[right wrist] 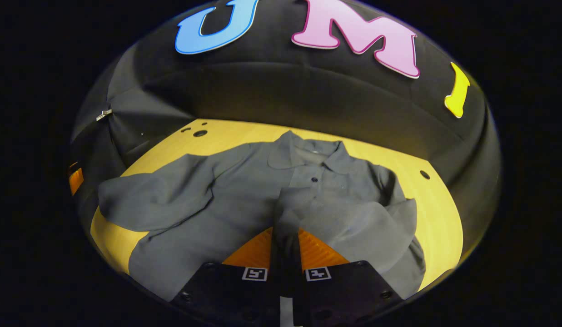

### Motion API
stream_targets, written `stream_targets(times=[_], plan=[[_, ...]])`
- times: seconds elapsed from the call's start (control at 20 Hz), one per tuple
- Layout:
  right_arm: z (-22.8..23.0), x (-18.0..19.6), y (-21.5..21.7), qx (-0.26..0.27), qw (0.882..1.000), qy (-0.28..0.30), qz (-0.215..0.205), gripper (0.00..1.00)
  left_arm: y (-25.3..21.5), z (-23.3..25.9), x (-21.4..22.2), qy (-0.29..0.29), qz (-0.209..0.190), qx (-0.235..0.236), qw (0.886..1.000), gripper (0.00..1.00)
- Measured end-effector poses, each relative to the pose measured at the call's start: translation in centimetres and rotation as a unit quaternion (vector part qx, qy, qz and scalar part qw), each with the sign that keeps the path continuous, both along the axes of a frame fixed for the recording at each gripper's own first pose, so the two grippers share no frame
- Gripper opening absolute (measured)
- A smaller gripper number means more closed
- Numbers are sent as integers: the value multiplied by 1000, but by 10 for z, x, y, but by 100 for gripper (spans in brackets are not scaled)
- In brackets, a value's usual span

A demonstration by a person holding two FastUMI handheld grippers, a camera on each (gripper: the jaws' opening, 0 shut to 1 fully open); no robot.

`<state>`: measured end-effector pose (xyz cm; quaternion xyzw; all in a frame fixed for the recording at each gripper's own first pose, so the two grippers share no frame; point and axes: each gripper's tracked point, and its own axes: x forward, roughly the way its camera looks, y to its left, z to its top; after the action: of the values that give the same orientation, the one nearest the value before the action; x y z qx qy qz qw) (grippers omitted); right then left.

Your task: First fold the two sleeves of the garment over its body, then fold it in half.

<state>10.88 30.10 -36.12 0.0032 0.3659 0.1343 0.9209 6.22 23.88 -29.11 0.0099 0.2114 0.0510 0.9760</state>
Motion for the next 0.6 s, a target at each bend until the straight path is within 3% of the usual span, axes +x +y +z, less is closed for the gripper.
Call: stream_targets(times=[0.15, 0.25, 0.3, 0.35, 0.4, 0.5, 0.55, 0.6], plan=[[-14, -2, 7, -1, 1000, 18, -1, 22, 12, -22, -2, 19, 8, 9, 1000, 97], [-19, -5, 15, 0, 1000, 31, 3, 36, 21, -34, -2, 29, 19, 9, 999, 97], [-21, -6, 17, -2, 999, 34, 6, 27, 27, -39, -2, 32, 25, 10, 999, 97], [-22, -8, 20, -2, 999, 37, 9, 36, 33, -44, 0, 36, 32, 12, 999, 97], [-21, -10, 26, 4, 999, 40, 13, 27, 38, -48, 0, 40, 38, 10, 998, 97], [-20, -15, 35, 13, 999, 46, 21, 41, 44, -62, 1, 49, 48, 0, 998, 97], [-18, -16, 37, 13, 999, 46, 25, 36, 45, -67, 2, 53, 52, -7, 997, 97], [-15, -17, 39, 13, 999, 43, 28, 45, 47, -75, 1, 60, 57, -14, 996, 97]])
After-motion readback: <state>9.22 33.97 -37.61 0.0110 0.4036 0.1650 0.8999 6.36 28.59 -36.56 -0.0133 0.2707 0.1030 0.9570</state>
